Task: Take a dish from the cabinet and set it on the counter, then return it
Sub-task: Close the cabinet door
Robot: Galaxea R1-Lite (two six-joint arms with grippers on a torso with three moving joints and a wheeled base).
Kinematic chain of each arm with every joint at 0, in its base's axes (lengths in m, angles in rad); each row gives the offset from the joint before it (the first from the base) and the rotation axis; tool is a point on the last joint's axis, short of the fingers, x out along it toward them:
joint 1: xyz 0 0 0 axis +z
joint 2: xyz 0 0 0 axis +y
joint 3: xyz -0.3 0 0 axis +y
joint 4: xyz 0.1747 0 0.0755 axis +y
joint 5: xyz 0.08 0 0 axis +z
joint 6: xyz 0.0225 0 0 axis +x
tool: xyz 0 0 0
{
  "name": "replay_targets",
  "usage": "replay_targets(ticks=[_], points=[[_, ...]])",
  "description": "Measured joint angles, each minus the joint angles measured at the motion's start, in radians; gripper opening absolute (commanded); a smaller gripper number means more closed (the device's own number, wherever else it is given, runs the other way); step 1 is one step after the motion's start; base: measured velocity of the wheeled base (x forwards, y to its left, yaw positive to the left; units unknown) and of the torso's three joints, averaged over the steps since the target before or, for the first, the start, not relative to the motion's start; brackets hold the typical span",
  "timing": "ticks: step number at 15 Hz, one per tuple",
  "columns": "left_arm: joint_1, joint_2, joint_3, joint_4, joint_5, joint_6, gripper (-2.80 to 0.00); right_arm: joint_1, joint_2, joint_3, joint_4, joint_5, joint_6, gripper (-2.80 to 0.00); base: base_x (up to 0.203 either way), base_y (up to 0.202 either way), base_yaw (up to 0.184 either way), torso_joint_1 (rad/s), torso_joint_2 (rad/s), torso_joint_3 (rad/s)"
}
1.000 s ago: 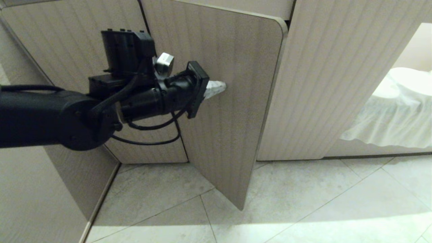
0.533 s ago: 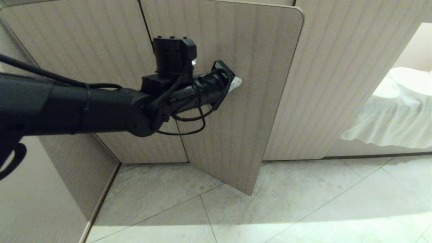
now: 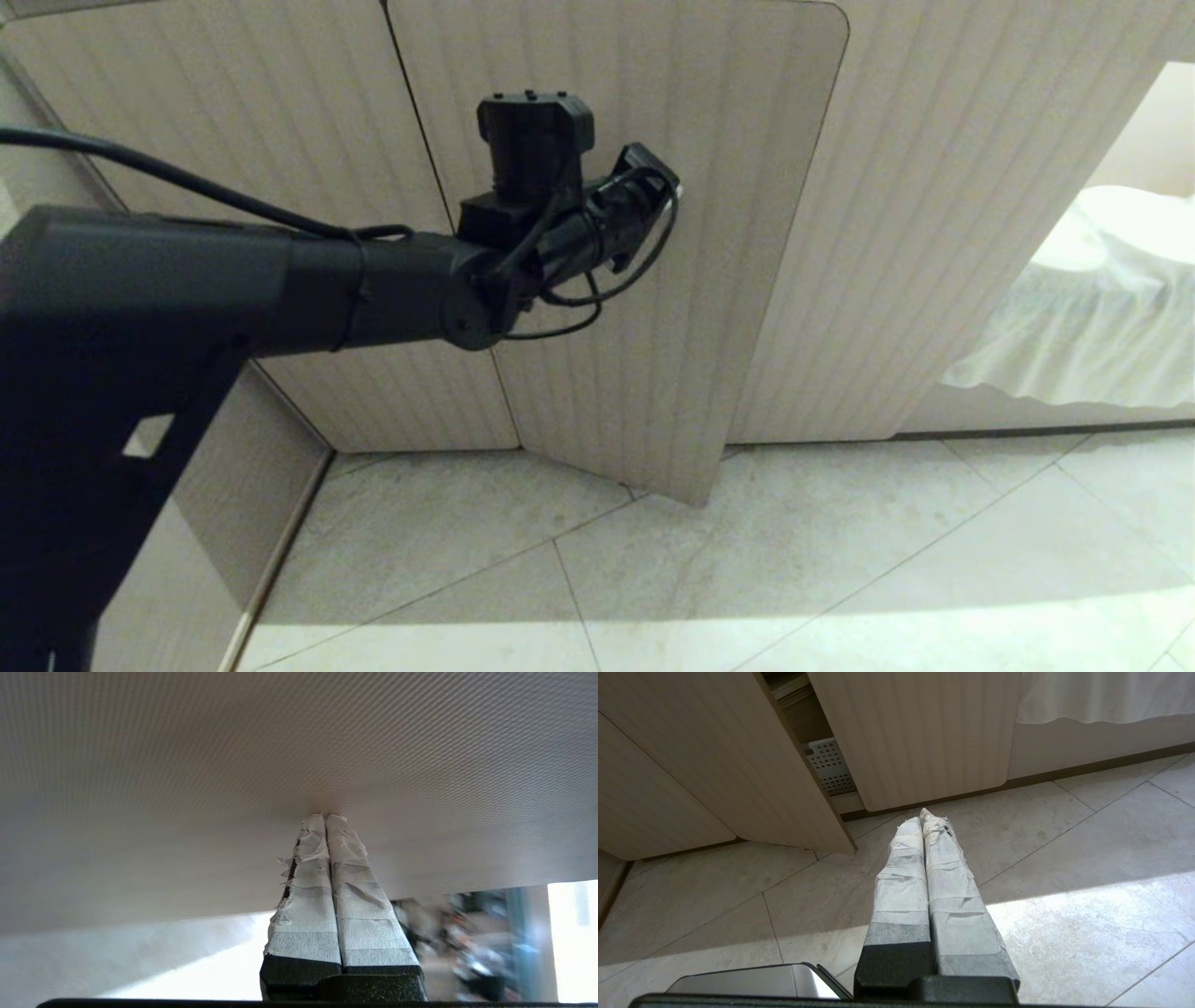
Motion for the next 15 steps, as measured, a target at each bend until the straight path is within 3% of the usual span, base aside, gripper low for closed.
replay_targets(ticks=[4,7,11,15], points=[[-0.001,0.052,-0.1,-0.001,0.107,0.101,-2.8,0.0,0.0,0.0,0.0,0.0,0.0,-2.8,0.0,0.0,0.0,0.0,0.0,0.0],[0.002,0.104,-0.183,-0.002,0.192,0.246,-2.8,0.0,0.0,0.0,0.0,0.0,0.0,-2.8,0.0,0.0,0.0,0.0,0.0,0.0],[0.003,0.148,-0.206,-0.002,0.285,0.425,-2.8,0.0,0.0,0.0,0.0,0.0,0.0,-2.8,0.0,0.0,0.0,0.0,0.0,0.0],[-0.001,0.137,-0.204,-0.001,0.403,0.504,-2.8,0.0,0.0,0.0,0.0,0.0,0.0,-2.8,0.0,0.0,0.0,0.0,0.0,0.0]])
